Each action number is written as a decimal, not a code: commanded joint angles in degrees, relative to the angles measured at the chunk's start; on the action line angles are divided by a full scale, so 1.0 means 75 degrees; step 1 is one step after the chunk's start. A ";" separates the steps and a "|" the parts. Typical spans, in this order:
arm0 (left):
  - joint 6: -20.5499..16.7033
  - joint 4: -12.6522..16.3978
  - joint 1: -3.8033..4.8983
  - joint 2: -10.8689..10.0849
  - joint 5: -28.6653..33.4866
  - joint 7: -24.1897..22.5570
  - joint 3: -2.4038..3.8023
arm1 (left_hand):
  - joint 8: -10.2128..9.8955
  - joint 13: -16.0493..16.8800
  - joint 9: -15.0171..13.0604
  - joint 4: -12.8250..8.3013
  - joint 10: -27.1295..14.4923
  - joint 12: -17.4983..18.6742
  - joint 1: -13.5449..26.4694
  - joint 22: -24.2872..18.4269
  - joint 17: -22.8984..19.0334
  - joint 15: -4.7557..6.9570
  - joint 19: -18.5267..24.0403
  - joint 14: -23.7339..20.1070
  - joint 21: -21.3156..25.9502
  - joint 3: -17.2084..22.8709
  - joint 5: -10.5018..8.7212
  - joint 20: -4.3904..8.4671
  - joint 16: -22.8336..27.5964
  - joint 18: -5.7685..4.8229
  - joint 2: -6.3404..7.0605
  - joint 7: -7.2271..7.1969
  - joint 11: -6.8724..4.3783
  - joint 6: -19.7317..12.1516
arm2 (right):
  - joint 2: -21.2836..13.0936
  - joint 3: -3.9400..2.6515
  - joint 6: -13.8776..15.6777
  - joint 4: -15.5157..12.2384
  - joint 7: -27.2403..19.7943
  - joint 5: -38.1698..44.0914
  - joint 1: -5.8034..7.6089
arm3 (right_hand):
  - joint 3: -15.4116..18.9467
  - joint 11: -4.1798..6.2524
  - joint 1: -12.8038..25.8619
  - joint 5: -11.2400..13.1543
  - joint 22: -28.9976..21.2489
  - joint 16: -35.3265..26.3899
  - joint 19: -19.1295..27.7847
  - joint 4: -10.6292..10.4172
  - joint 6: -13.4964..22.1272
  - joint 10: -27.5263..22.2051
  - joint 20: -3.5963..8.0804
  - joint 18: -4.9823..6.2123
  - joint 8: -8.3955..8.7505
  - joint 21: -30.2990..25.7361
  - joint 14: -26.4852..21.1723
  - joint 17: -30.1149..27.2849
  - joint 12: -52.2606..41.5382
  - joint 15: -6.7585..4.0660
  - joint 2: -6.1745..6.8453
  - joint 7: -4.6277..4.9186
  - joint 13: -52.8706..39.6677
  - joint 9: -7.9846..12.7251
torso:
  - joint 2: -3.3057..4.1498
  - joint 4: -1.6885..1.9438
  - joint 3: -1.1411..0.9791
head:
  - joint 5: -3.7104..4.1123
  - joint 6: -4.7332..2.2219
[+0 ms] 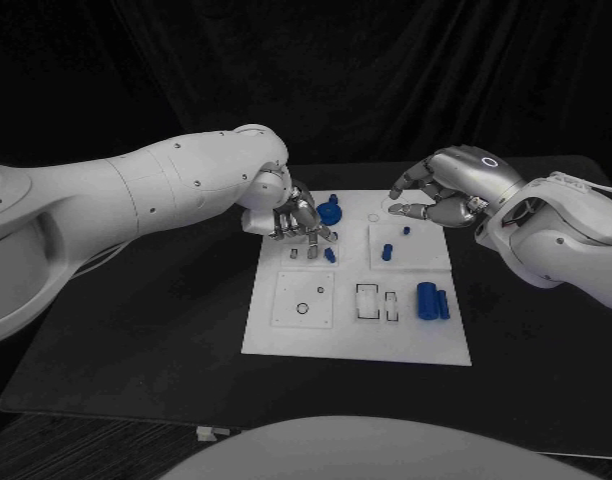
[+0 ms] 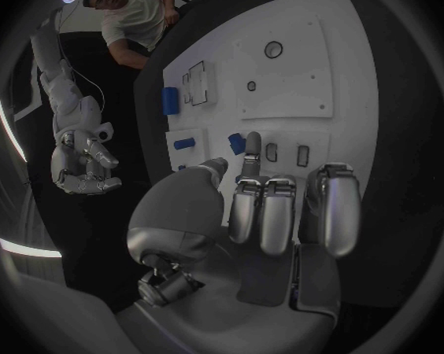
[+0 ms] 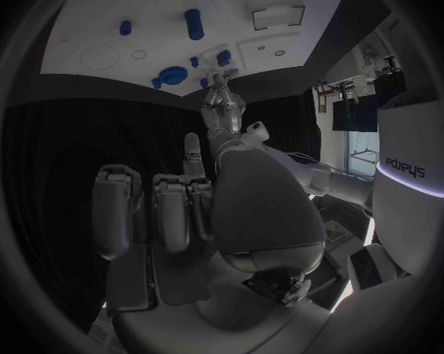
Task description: Assemble the parts on the task board
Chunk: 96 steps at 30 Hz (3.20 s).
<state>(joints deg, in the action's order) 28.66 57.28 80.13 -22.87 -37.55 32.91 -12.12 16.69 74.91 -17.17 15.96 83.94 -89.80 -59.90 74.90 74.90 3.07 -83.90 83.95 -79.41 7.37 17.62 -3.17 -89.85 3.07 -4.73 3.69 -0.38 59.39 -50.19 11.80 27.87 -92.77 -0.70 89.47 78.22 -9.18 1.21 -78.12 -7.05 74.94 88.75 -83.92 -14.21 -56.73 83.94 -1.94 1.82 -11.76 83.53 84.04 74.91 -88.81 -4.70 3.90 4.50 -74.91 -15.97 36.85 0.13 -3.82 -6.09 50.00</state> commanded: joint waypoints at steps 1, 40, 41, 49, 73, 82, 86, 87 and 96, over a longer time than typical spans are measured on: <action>-0.0016 -0.0060 -0.0014 0.0098 0.0106 0.0047 0.0010 | -0.0008 0.2012 -0.0009 -0.0010 0.0807 -0.0026 -0.0036 0.1595 0.2013 0.0072 -0.0159 0.0807 -0.0035 -0.0038 0.0024 0.0036 -0.0020 -0.0092 -0.0005 0.0001 -0.0034 0.0081 | 0.0011 -0.0005 -0.0198 -0.0023 0.0051 0.0002 -0.0027 | -0.0003 -0.0057 -0.0091 0.0015 0.1704 -0.0051 -0.0343 0.0059 -0.0051 0.0587 -0.0037 -0.0012 -0.0033 -0.0026 0.0676 0.1542 0.0040 0.0066 0.0009 -0.0018 -0.1571 -0.0007 | 0.0001 0.0007 0.0012 | 0.0016 -0.0001; -0.0028 -0.0919 -0.0249 0.0740 0.0105 0.0149 0.0011 | -0.0105 0.2012 -0.0246 -0.0311 0.0807 -0.0026 -0.0376 0.1595 0.2013 0.0155 -0.0175 0.0807 -0.0030 0.0093 0.0379 0.0127 -0.0020 -0.0094 0.0141 -0.0093 -0.0120 0.0302 | 0.0026 -0.0005 -0.0278 -0.0057 0.0095 0.0002 -0.0116 | 0.0022 -0.0078 -0.0070 0.0080 0.1698 -0.0054 -0.0333 0.0046 -0.0079 0.0574 -0.0043 -0.0008 -0.0047 -0.0044 0.0674 0.1537 0.0052 0.0077 0.0002 -0.0008 -0.1547 -0.0024 | -0.0003 0.0010 0.0010 | 0.0050 -0.0001; -0.0025 -0.0938 -0.0263 0.0766 0.0105 0.0140 0.0011 | -0.0105 0.2012 -0.0246 -0.0311 0.0807 -0.0026 -0.0376 0.1595 0.2013 0.0155 -0.0175 0.0807 -0.0030 0.0093 0.0379 0.0127 -0.0020 -0.0094 0.0141 -0.0093 -0.0120 0.0302 | 0.0031 -0.0005 -0.0293 -0.0053 0.0101 0.0002 -0.0117 | 0.0022 -0.0078 -0.0070 0.0080 0.1698 -0.0054 -0.0333 0.0046 -0.0079 0.0574 -0.0043 -0.0008 -0.0047 -0.0044 0.0674 0.1537 0.0052 0.0077 0.0002 -0.0008 -0.1547 -0.0024 | -0.0003 0.0011 0.0011 | 0.0039 -0.0001; 0.0002 -0.1061 -0.0337 0.0890 0.0105 0.0078 0.0011 | -0.0132 0.2012 -0.0258 -0.0344 0.0807 -0.0026 -0.0404 0.1590 0.2013 0.0154 -0.0167 0.0807 -0.0013 0.0114 0.0398 0.0127 -0.0020 -0.0091 0.0154 -0.0088 -0.0117 0.0284 | 0.0033 -0.0005 -0.0380 -0.0058 0.0139 0.0002 -0.0126 | 0.0025 -0.0082 -0.0059 0.0088 0.1694 -0.0062 -0.0326 0.0035 -0.0081 0.0567 -0.0047 -0.0005 -0.0048 -0.0056 0.0669 0.1521 0.0058 0.0082 -0.0013 -0.0007 -0.1534 -0.0028 | -0.0002 0.0012 0.0010 | 0.0067 -0.0001; 0.0075 -0.1146 -0.0380 0.0947 0.0105 0.0126 0.0012 | -0.0282 0.2012 -0.0547 -0.1386 0.0807 -0.0026 -0.1129 0.1588 0.2013 0.0190 -0.0163 0.0807 0.0008 0.0976 0.0945 0.0157 -0.0020 -0.0088 0.0429 -0.0129 -0.0161 0.0332 | 0.0033 -0.0005 -0.0629 -0.0037 0.0256 0.0002 -0.0174 | 0.0020 -0.0093 -0.0070 0.0105 0.1660 -0.0098 -0.0273 0.0038 -0.0092 0.0527 -0.0054 0.0020 -0.0053 -0.0155 0.0649 0.1445 0.0092 0.0092 -0.0041 -0.0012 -0.1459 -0.0036 | -0.0004 0.0012 0.0006 | 0.0051 -0.0001; 0.0026 -0.1120 -0.0381 0.0905 0.0105 0.0087 0.0012 | -0.0223 0.2012 -0.0832 -0.1889 0.0807 -0.0026 -0.1222 0.1589 0.2013 0.0221 -0.0173 0.0807 0.0010 0.1353 0.0897 0.0188 -0.0020 -0.0089 0.0626 -0.0162 -0.0194 0.0389 | 0.0055 -0.0005 -0.0728 -0.0004 0.0319 0.0002 -0.0181 | 0.0016 -0.0100 -0.0088 0.0114 0.1636 -0.0125 -0.0236 0.0048 -0.0105 0.0489 -0.0060 0.0038 -0.0059 -0.0224 0.0632 0.1387 0.0125 0.0100 -0.0057 -0.0011 -0.1390 -0.0044 | -0.0004 0.0015 0.0010 | 0.0027 -0.0001; -0.0012 -0.1119 -0.0381 0.0879 0.0105 0.0062 0.0012 | -0.0220 0.2012 -0.0893 -0.1897 0.0807 -0.0026 -0.1123 0.1584 0.2013 0.0220 -0.0168 0.0807 0.0027 0.1384 0.0884 0.0189 -0.0020 -0.0086 0.0645 -0.0150 -0.0188 0.0376 | 0.0057 -0.0005 -0.0761 0.0007 0.0341 0.0002 -0.0182 | 0.0016 -0.0105 -0.0094 0.0120 0.1629 -0.0138 -0.0224 0.0051 -0.0111 0.0476 -0.0064 0.0043 -0.0062 -0.0246 0.0624 0.1362 0.0136 0.0104 -0.0066 -0.0010 -0.1368 -0.0049 | -0.0007 0.0018 0.0011 | 0.0026 -0.0001; -0.0016 -0.1117 -0.0381 0.0874 0.0105 0.0058 0.0012 | -0.0224 0.2012 -0.0934 -0.1879 0.0807 -0.0026 -0.1032 0.1582 0.2013 0.0217 -0.0165 0.0807 0.0035 0.1394 0.0813 0.0187 -0.0020 -0.0086 0.0648 -0.0148 -0.0185 0.0362 | 0.0057 -0.0005 -0.0765 0.0008 0.0343 0.0002 -0.0183 | 0.0016 -0.0105 -0.0094 0.0120 0.1629 -0.0138 -0.0224 0.0051 -0.0111 0.0476 -0.0064 0.0043 -0.0062 -0.0246 0.0624 0.1362 0.0136 0.0104 -0.0066 -0.0010 -0.1368 -0.0049 | -0.0007 0.0019 0.0011 | 0.0027 -0.0001; -0.0413 -0.0807 -0.0379 0.0650 0.0106 -0.0200 0.0012 | -0.0249 0.2012 -0.1053 -0.1808 0.0807 -0.0026 -0.0785 0.1582 0.2013 0.0209 -0.0166 0.0807 0.0040 0.1426 0.0562 0.0182 -0.0020 -0.0086 0.0611 -0.0141 -0.0176 0.0317 | 0.0060 -0.0005 -0.0799 0.0011 0.0345 0.0002 -0.0186 | 0.0016 -0.0105 -0.0094 0.0120 0.1629 -0.0138 -0.0224 0.0051 -0.0111 0.0476 -0.0064 0.0043 -0.0062 -0.0246 0.0624 0.1362 0.0136 0.0104 -0.0066 -0.0010 -0.1368 -0.0049 | -0.0007 0.0014 0.0011 | 0.0019 -0.0001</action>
<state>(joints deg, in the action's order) 27.70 50.73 77.39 -17.87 -37.31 33.58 -12.09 14.69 74.91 -25.01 2.14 84.04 -89.80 -66.44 74.90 74.90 4.30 -84.08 83.94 -79.18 17.92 22.12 -2.13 -89.85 3.06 -0.07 2.56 -1.32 62.15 -49.77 11.80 22.40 -92.67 0.78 89.35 76.97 -9.02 0.80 -78.34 -6.33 74.94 88.03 -83.94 -14.06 -57.13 83.92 -1.96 1.82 -11.97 81.85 83.99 74.91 -88.06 -4.34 3.68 4.50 -74.95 -16.28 36.79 0.25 -3.74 -5.99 50.00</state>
